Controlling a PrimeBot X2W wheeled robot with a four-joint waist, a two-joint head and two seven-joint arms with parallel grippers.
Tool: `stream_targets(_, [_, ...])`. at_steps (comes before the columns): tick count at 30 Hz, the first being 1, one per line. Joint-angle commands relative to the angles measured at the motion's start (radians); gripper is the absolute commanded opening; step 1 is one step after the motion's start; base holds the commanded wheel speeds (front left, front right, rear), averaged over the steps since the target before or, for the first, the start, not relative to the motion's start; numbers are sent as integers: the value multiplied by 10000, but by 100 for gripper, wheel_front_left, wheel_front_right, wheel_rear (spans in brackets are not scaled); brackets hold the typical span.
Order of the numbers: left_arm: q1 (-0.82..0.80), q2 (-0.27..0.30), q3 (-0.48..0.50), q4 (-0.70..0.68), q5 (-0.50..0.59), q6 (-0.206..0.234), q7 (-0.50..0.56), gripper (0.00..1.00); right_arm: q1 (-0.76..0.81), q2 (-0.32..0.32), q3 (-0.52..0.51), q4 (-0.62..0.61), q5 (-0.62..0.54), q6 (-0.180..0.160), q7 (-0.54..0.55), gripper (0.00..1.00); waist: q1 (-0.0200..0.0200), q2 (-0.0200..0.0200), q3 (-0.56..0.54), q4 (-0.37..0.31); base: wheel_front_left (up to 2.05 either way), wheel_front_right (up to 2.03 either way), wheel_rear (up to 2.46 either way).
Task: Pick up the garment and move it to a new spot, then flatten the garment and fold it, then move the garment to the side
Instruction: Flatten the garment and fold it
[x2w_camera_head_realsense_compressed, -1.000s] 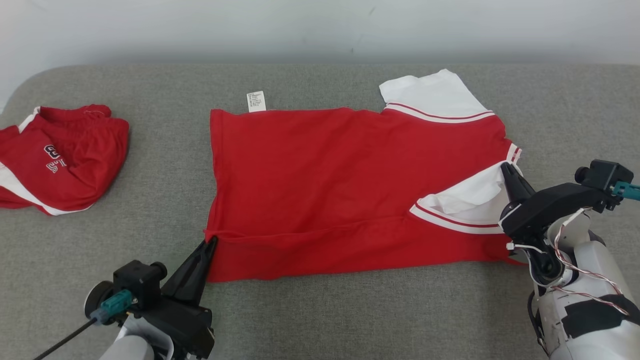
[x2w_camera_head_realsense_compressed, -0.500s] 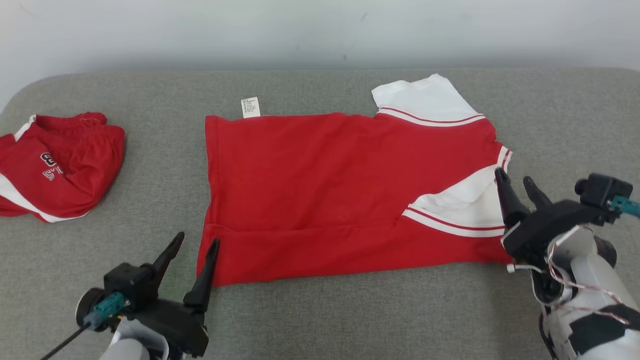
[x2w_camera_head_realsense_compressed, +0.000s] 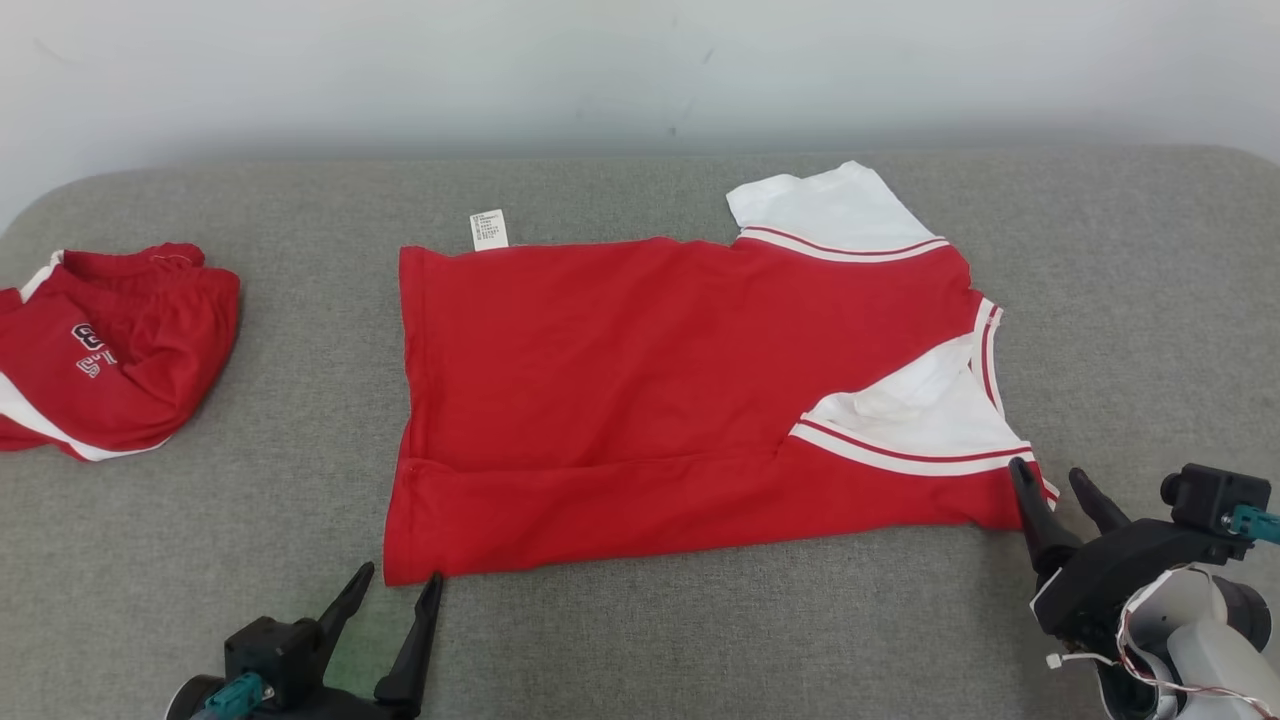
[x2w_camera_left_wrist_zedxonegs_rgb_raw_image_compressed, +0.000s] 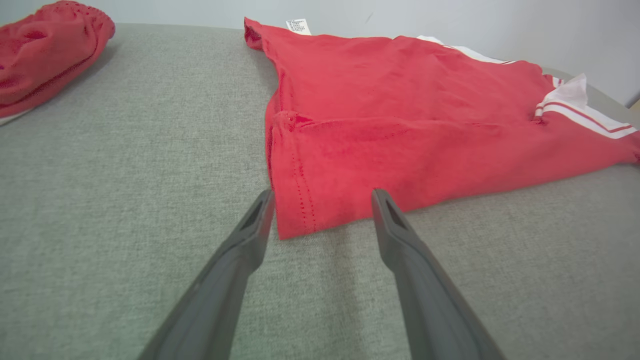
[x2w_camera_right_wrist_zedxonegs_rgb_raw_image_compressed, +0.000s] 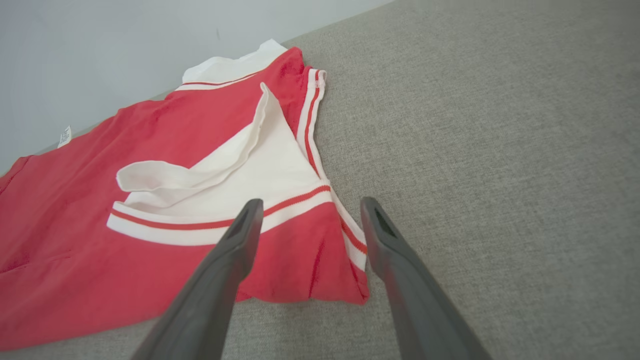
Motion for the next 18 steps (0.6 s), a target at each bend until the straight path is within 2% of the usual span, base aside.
stream_targets(1, [99,-32,10,153,78,16,-32,100,144,-35,40,-18,-17,-20,-61,100,1,-1,101,-62,0,0,0])
stream_targets(9, [-445,-219,-58,884,-238,16,-32,100,-79,83,429,360,-631,-20,-283,100,1,-1,409,-147,0,0,0])
stream_targets(10, [-499,-252,-96,999,-296,16,-32,100,-139,91,479,467,-754,-20,-354,87,1,-1,439,-151,0,0,0])
stream_targets(11, [-594,-265,-125,1098,-339,16,-32,100,-177,153,506,558,-851,-20,-433,45,1,-1,465,-157,0,0,0])
stream_targets(12, [-675,-320,-152,1205,-459,16,-32,92,-192,207,555,671,-945,-20,-475,15,1,-1,482,-157,0,0,0])
stream_targets(13, [-729,-362,-220,1324,-524,16,-32,45,-223,214,622,784,-1077,-20,-545,0,1,-1,489,-154,0,0,0])
stream_targets(14, [-809,-371,-244,1391,-515,16,-32,28,-271,219,685,864,-1176,-20,-617,0,1,-1,492,-152,0,0,0])
stream_targets(15, [-886,-415,-161,1397,-573,16,-32,0,-311,280,701,942,-1191,-20,-718,0,1,-1,483,-150,0,0,0])
stream_targets(18, [-846,-470,-140,1502,-602,16,-32,0,-296,420,646,1125,-1056,-20,-961,0,1,-1,370,-145,0,0,0])
